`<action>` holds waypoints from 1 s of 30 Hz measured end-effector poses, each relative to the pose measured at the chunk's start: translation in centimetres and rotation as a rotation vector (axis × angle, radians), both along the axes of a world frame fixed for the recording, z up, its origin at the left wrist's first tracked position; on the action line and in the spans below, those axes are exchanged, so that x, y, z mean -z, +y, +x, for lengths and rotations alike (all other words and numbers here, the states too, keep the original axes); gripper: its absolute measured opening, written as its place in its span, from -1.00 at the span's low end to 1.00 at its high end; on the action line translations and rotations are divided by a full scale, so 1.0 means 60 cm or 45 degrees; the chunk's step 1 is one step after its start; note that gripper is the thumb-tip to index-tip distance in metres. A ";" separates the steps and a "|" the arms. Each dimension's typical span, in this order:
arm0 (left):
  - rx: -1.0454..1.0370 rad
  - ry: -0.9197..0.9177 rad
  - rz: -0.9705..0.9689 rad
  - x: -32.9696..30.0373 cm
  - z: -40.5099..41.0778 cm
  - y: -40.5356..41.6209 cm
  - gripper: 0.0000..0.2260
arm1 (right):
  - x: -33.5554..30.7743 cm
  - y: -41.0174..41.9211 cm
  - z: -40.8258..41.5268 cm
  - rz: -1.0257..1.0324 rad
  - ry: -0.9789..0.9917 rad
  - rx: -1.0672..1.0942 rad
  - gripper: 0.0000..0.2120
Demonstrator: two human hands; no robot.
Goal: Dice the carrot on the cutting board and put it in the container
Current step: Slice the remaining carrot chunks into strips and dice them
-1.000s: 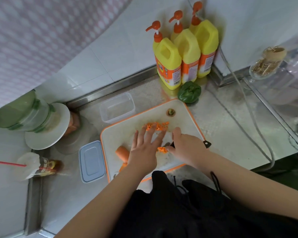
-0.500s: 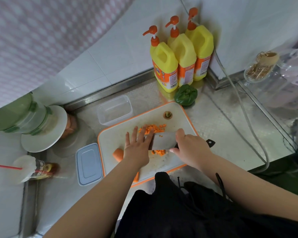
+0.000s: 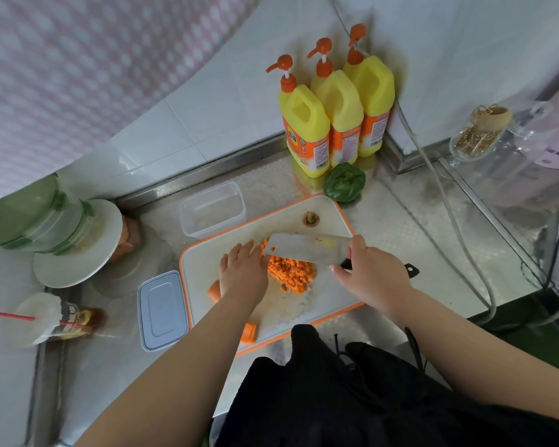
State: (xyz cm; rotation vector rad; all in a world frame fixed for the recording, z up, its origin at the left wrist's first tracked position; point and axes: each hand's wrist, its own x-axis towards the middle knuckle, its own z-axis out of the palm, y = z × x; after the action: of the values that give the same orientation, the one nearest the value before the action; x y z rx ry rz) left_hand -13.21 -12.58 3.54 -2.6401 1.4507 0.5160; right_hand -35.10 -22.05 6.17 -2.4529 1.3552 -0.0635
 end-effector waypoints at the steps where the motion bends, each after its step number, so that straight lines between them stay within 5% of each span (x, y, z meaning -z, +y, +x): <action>1: -0.044 0.052 -0.080 -0.001 -0.003 0.000 -0.60 | 0.001 0.001 0.000 0.009 -0.020 0.016 -0.62; 8: -0.231 0.287 -0.387 -0.015 -0.019 0.002 -0.73 | 0.012 0.011 0.008 0.131 -0.159 0.131 -0.61; 17: -0.471 0.264 -0.375 -0.028 -0.030 0.003 -0.92 | 0.007 0.032 0.027 0.290 -0.238 0.113 -0.65; 23: -0.701 0.288 -0.467 -0.001 -0.055 0.043 -0.48 | 0.007 0.037 0.041 0.078 -0.061 0.054 -0.63; 26: -0.457 0.071 -0.505 0.007 -0.081 0.049 -0.26 | 0.011 0.040 0.042 0.000 -0.032 0.022 -0.64; 30: 0.300 -0.207 -0.385 0.022 -0.096 0.032 -0.19 | 0.014 0.052 0.050 -0.125 0.020 -0.107 -0.59</action>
State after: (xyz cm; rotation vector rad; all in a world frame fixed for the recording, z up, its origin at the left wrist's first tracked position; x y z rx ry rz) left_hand -18.99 -10.66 2.21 -2.5910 1.8792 0.0613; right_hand -32.09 -18.94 5.31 -2.5936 1.2827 -0.0925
